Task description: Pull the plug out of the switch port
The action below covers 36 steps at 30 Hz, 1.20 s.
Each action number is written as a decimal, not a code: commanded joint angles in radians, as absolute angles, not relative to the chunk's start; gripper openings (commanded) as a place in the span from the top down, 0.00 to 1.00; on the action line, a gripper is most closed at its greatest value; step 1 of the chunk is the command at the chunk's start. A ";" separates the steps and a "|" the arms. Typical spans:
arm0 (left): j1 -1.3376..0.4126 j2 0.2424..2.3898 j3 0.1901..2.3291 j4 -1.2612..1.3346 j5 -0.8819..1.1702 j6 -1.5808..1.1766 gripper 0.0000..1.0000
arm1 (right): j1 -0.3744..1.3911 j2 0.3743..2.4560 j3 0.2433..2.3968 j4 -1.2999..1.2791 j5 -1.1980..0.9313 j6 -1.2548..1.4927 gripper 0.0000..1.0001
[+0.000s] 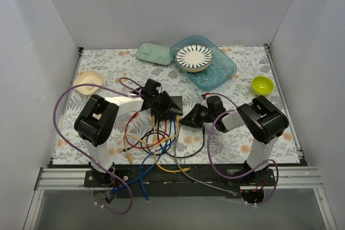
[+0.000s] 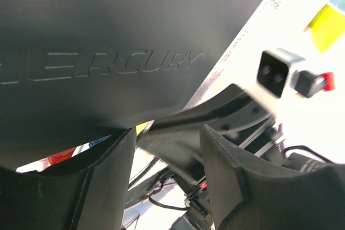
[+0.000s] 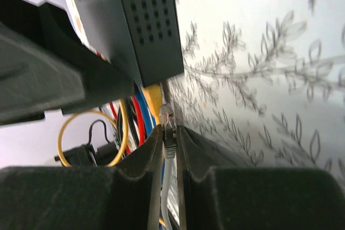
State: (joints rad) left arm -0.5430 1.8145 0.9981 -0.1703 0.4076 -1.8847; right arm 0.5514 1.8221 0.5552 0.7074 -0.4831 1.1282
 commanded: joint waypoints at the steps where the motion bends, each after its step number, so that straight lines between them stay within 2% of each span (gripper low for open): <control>1: -0.540 1.891 0.973 -0.210 0.247 -1.871 0.48 | 0.561 1.812 0.476 0.543 -0.499 1.042 0.99; 6: -0.535 1.855 0.980 -0.225 0.230 -1.861 0.48 | 0.526 1.680 0.480 0.416 -0.390 0.990 0.99; 10: -0.515 1.799 0.985 -0.253 0.198 -1.826 0.48 | 0.473 1.543 0.576 0.049 -0.209 0.842 0.99; 12: -0.509 1.783 0.989 -0.267 0.192 -1.813 0.47 | 0.451 1.523 0.606 0.003 -0.160 0.755 0.99; 14: -0.508 1.756 0.992 -0.265 0.193 -1.784 0.45 | 0.449 1.514 0.656 -0.021 -0.166 0.697 0.80; 15: -0.508 1.747 0.994 -0.259 0.207 -1.772 0.43 | 0.452 1.513 0.667 -0.009 -0.181 0.689 0.60; 17: -0.508 1.709 0.988 -0.242 0.212 -1.747 0.40 | 0.466 1.503 0.701 0.045 -0.202 0.689 0.49; 18: -0.508 1.695 0.985 -0.241 0.209 -1.743 0.34 | 0.483 1.505 0.716 0.055 -0.206 0.692 0.44; 20: -0.508 1.663 0.991 -0.239 0.209 -1.726 0.21 | 0.500 1.529 0.762 0.084 -0.234 0.698 0.41; 21: -0.508 1.655 0.996 -0.241 0.209 -1.720 0.17 | 0.517 1.543 0.776 0.101 -0.247 0.709 0.41; 27: -0.506 1.609 1.042 -0.284 0.189 -1.695 0.18 | 0.567 1.638 0.825 0.218 -0.333 0.764 0.44; 31: -0.474 1.612 1.063 -0.347 0.112 -1.700 0.22 | 0.589 1.727 0.842 0.231 -0.362 0.796 0.51; 32: -0.457 1.620 1.063 -0.368 0.100 -1.706 0.26 | 0.591 1.735 0.838 0.236 -0.370 0.813 0.56; 36: -0.330 1.654 1.057 -0.400 0.069 -1.713 0.32 | 0.591 1.770 0.831 0.239 -0.364 0.830 0.63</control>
